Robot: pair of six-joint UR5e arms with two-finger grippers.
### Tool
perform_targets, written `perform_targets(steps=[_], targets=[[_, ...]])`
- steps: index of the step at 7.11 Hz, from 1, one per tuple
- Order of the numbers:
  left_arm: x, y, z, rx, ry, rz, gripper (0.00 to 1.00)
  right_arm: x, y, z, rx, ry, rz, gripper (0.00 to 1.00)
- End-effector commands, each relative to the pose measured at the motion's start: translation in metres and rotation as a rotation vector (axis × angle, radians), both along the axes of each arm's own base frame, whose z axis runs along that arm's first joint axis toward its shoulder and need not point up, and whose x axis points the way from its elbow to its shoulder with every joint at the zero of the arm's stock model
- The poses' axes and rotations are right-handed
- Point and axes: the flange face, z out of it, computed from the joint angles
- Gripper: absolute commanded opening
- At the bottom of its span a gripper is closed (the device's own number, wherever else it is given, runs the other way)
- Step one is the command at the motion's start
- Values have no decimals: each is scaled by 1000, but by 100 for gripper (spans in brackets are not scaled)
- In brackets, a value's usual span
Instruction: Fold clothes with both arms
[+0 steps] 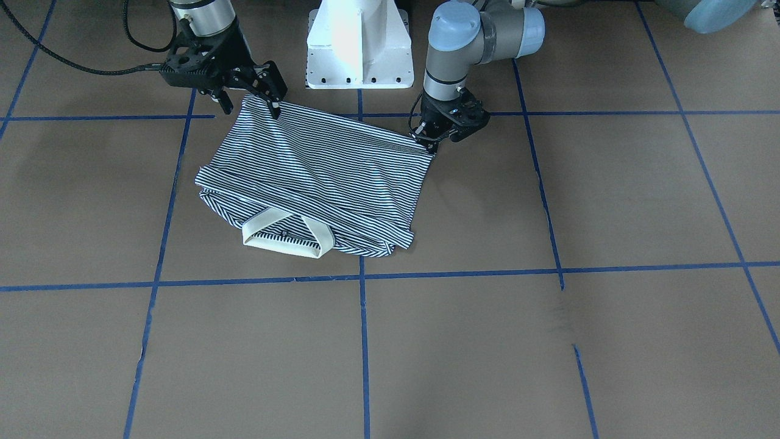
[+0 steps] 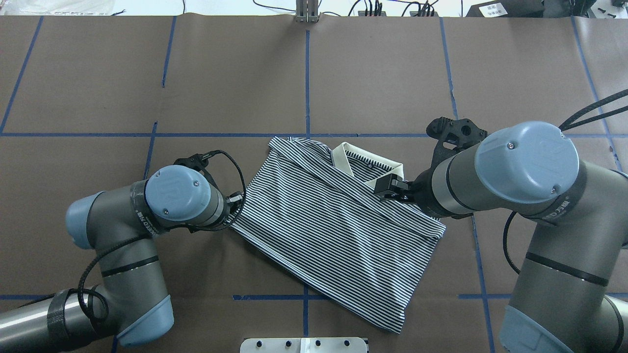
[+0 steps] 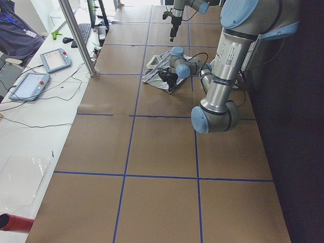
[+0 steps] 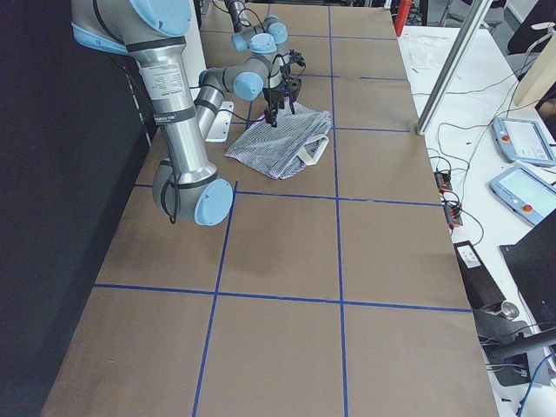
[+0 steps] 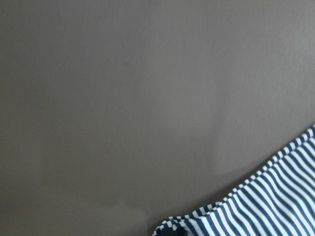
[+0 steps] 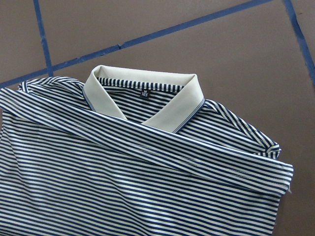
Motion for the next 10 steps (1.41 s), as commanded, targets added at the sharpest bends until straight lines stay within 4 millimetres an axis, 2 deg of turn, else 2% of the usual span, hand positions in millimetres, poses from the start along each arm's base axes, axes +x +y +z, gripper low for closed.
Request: perform_targets(steps=[1, 3, 4, 5, 6, 7, 8, 9, 10], targets=[[-14, -77, -6, 82, -52, -54, 0, 0, 0, -1, 0, -1, 1, 100], [-3, -148, -14, 116, -66, -90, 0, 0, 0, 2, -1, 4, 4, 100], [0, -175, -7, 128, -59, -116, 0, 1, -1, 2, -1, 4, 7, 100], [2, -198, -10, 164, -64, -106, 0, 1, -1, 1, 0, 3, 7, 100], [13, -222, -16, 181, -56, -114, 0, 2, -1, 0, 1, 1, 11, 100], [12, -243, -25, 215, -31, -128, 0, 2, -1, -1, 0, -1, 15, 100], [15, -260, -25, 265, -21, -111, 0, 2, -1, -1, 0, -2, 16, 100], [12, -269, -20, 302, 9, -118, 0, 3, 0, -3, 0, -5, 16, 100], [18, -276, -16, 342, 28, -106, 0, 3, 0, -3, 0, -5, 16, 100]])
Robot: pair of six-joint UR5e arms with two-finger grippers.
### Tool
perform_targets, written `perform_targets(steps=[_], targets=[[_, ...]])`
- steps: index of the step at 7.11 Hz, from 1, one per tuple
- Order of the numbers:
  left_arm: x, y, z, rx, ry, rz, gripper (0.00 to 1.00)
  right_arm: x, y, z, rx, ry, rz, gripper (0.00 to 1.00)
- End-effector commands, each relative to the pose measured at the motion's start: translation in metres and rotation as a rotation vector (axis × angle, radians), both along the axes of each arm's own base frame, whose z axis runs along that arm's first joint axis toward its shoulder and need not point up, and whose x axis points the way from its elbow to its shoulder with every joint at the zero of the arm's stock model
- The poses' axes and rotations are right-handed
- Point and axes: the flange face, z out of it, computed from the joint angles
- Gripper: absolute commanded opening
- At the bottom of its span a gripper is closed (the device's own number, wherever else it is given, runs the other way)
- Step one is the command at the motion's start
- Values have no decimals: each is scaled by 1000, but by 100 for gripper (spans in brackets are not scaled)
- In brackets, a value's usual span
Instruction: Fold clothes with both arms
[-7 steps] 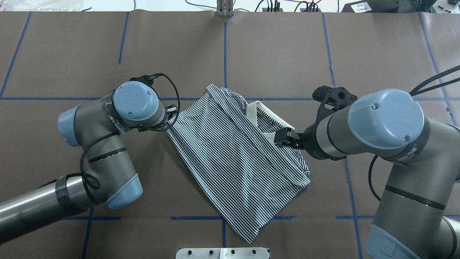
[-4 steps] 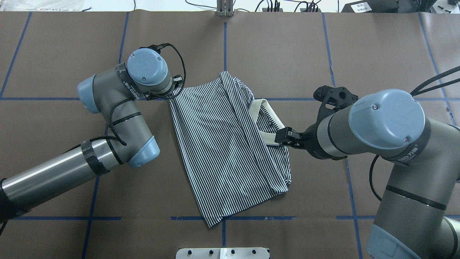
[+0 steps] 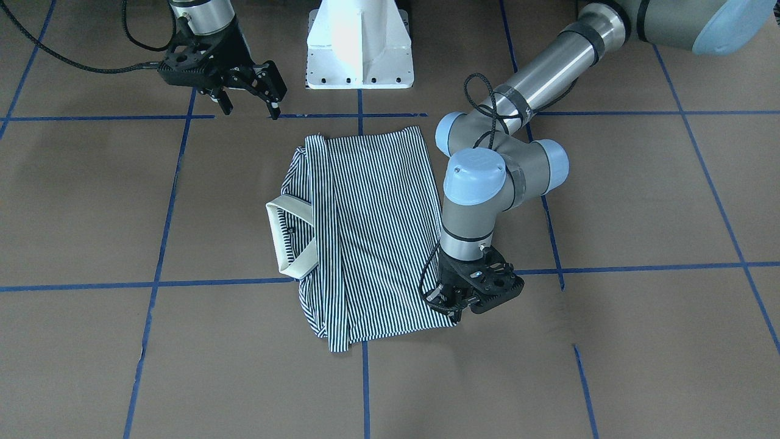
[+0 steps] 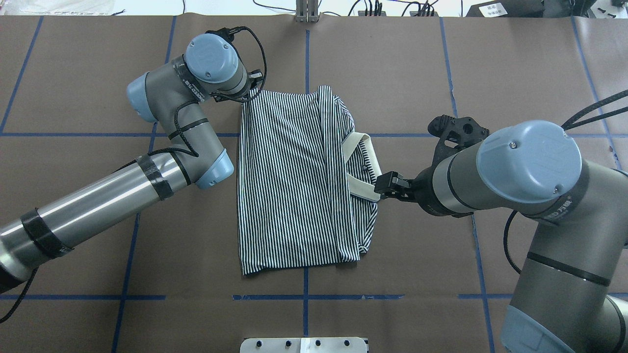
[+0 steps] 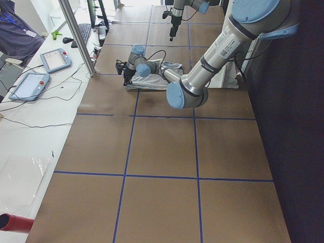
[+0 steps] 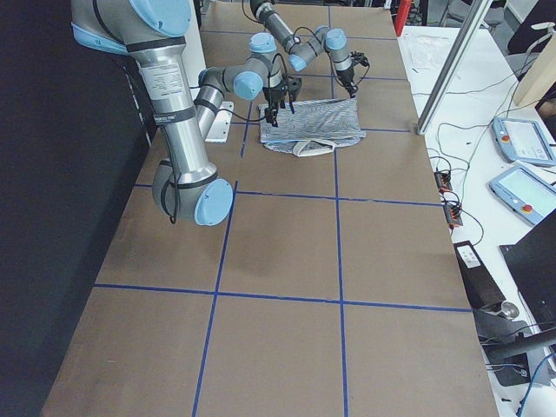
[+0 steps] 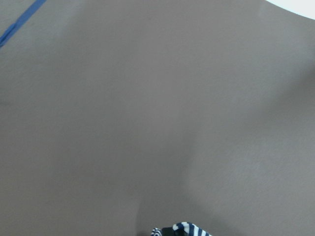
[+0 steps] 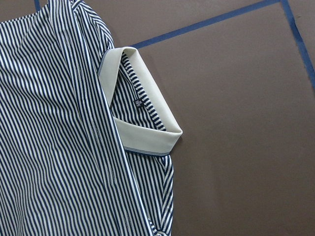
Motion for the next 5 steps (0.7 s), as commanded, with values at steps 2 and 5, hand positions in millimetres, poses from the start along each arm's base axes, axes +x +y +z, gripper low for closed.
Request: perform_targets(steps=[2, 5], targets=[[8, -21, 7, 93, 23, -17, 0, 0, 0, 0, 0, 0, 2, 100], [-1, -30, 6, 195, -62, 2, 99, 0, 0, -1, 1, -1, 4, 100]])
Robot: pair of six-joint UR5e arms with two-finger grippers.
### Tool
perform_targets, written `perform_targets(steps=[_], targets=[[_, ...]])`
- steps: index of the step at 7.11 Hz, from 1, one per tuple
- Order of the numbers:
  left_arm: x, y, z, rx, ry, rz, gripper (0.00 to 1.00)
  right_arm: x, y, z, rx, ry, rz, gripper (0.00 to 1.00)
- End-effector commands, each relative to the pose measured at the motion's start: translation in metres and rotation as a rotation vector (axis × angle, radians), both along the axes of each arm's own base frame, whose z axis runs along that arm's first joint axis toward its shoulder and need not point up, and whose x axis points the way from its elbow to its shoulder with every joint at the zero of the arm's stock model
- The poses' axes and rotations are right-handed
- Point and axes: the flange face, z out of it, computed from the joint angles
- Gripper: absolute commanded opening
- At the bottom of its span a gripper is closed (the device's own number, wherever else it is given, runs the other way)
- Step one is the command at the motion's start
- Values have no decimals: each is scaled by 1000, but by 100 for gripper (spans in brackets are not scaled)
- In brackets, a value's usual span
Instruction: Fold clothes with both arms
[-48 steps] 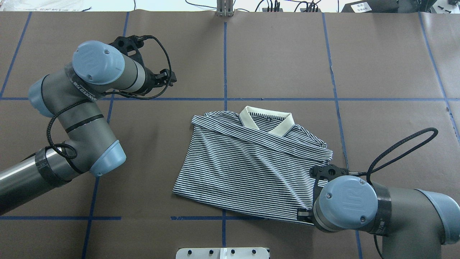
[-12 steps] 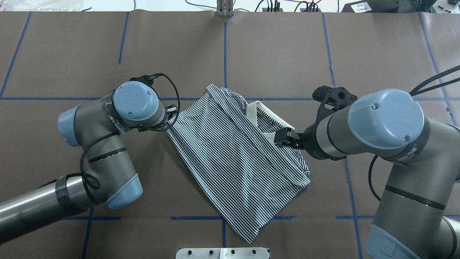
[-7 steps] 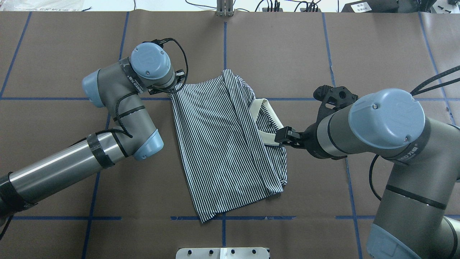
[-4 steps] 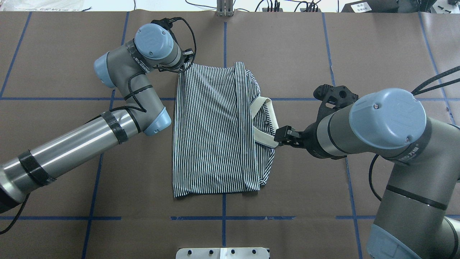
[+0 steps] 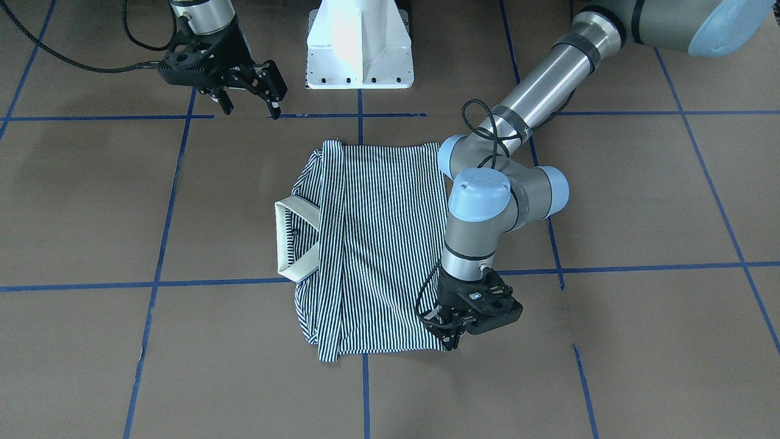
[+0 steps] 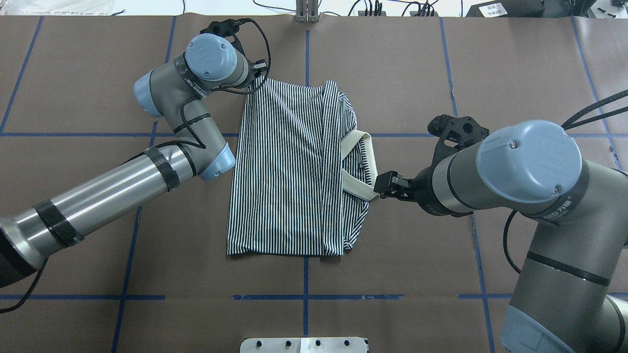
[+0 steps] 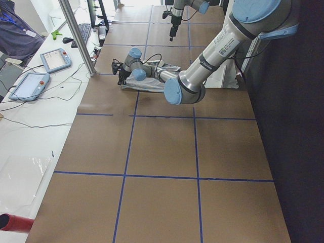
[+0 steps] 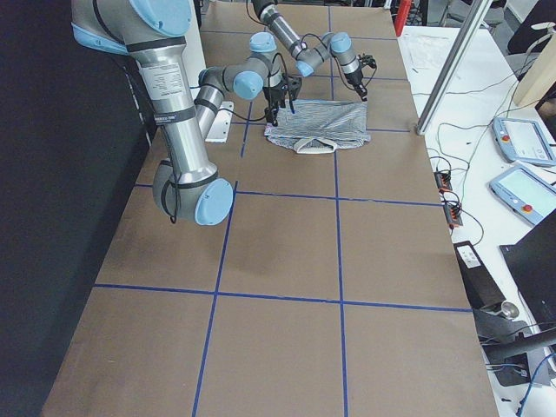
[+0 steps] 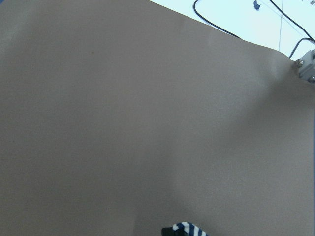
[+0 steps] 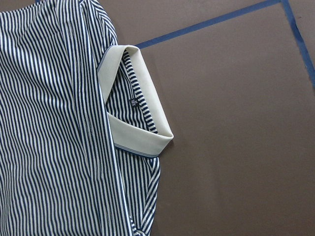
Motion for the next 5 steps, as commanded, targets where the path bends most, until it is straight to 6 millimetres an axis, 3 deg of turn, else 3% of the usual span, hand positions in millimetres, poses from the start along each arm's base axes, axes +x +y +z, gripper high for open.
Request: perform_targets(steps=[1, 3, 4, 5], targets=[[-14, -12, 3, 72, -70, -8, 100, 0, 0, 1, 1, 3, 2, 100], [-33, -23, -1, 141, -134, -42, 100, -7, 5, 1, 8, 9, -2, 100], [-32, -17, -1, 121, -115, 0, 100, -15, 11, 3, 21, 21, -5, 100], [-37, 3, 4, 79, -70, 89, 100, -31, 14, 12, 23, 50, -12, 100]])
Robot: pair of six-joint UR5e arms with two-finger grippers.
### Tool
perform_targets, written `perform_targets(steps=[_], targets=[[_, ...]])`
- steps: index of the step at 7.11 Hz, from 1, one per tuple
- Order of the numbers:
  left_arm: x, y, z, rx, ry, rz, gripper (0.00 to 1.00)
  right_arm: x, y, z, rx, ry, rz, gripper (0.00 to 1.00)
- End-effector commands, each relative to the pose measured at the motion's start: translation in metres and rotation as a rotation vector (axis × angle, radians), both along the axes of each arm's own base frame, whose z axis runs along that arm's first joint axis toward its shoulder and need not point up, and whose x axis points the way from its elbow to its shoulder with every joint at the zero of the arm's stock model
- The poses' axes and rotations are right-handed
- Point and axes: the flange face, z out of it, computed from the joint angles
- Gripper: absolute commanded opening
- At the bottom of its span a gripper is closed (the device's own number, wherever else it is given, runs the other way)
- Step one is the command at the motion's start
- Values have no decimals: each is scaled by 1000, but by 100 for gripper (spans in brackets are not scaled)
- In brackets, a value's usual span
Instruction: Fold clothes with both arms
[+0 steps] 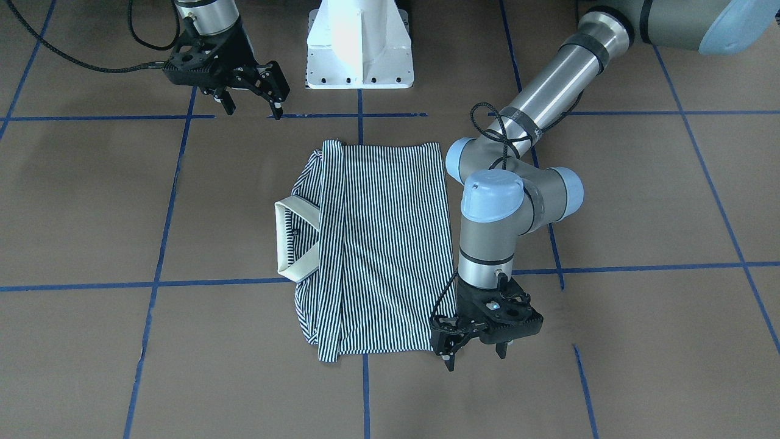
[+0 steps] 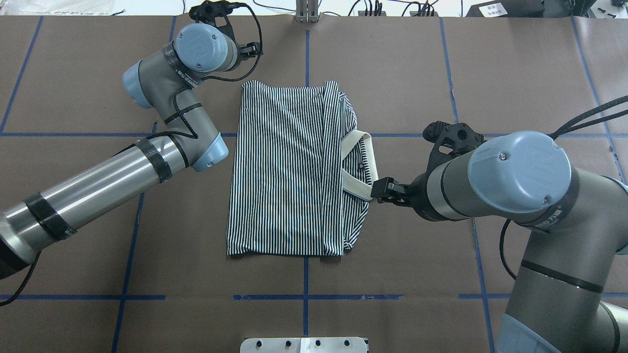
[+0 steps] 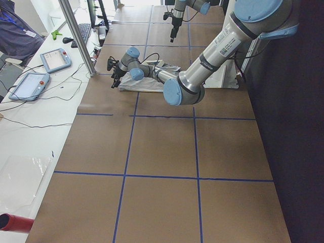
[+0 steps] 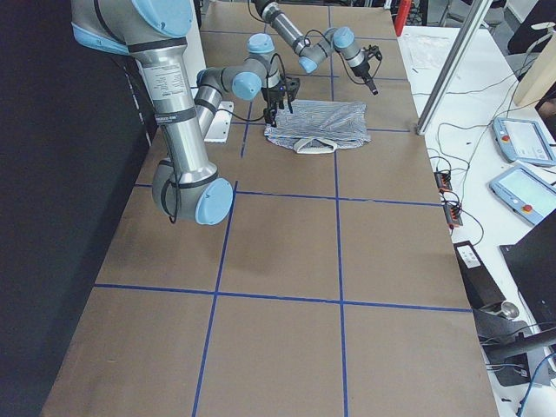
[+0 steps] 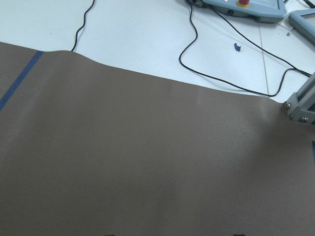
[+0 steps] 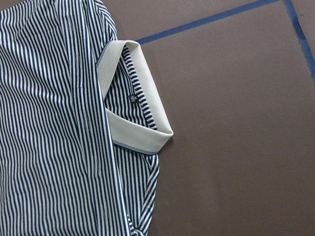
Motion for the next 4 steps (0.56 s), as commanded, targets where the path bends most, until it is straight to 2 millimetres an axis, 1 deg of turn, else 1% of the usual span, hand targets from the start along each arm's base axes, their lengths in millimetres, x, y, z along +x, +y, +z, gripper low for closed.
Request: perform_targets(steps=[1, 2, 3, 4], targets=[[-24, 40, 0, -52, 29, 91, 100, -29, 7, 13, 8, 49, -15, 100], [-43, 66, -23, -57, 29, 102, 100, -50, -1, 11, -1, 67, -20, 100], [-54, 91, -44, -97, 42, 159, 100, -72, -10, 7, 3, 83, -31, 100], [-67, 107, -69, -106, 57, 179, 100, -92, -18, 3, 5, 94, -42, 100]])
